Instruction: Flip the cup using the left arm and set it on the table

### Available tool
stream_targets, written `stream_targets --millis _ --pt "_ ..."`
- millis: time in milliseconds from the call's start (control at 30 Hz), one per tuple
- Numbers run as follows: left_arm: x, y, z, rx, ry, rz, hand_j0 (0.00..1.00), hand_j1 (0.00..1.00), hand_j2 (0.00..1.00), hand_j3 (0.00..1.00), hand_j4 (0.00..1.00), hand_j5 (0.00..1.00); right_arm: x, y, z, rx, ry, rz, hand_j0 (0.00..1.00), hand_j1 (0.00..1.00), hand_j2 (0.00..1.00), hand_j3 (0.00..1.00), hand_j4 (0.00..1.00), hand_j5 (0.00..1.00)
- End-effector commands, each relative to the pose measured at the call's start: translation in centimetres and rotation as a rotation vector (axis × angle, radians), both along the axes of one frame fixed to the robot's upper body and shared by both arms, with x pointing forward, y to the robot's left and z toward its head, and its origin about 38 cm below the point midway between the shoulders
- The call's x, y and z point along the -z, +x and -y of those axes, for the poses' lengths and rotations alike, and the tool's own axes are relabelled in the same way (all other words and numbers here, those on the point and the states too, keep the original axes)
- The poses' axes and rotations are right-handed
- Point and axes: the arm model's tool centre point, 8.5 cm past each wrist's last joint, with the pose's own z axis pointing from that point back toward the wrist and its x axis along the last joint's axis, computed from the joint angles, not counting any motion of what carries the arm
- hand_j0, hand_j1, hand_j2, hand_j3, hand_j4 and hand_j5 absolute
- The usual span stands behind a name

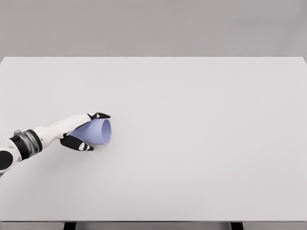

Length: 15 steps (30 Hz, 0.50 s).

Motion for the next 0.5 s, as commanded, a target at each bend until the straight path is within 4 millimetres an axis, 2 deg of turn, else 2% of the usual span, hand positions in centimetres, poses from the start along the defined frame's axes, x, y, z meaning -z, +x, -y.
stream_targets --millis 0,67,467 --pt "0.2 0.0 0.0 0.002 0.016 -0.001 0.81 0.81 0.81 0.81 0.81 0.81 0.0 0.0 0.0 0.0 0.0 0.0 1.0 1.0 1.0 1.0 1.0 1.0" --pt "0.2 -0.1 -0.1 0.002 0.018 -0.004 0.78 0.78 0.78 0.78 0.78 0.78 0.0 0.0 0.0 0.0 0.0 0.0 1.0 1.0 1.0 1.0 1.0 1.0" --pt "-1.2 0.7 -0.4 -0.011 -0.012 0.031 0.79 0.79 0.79 0.79 0.79 0.79 0.0 0.0 0.0 0.0 0.0 0.0 1.0 1.0 1.0 1.0 1.0 1.0"
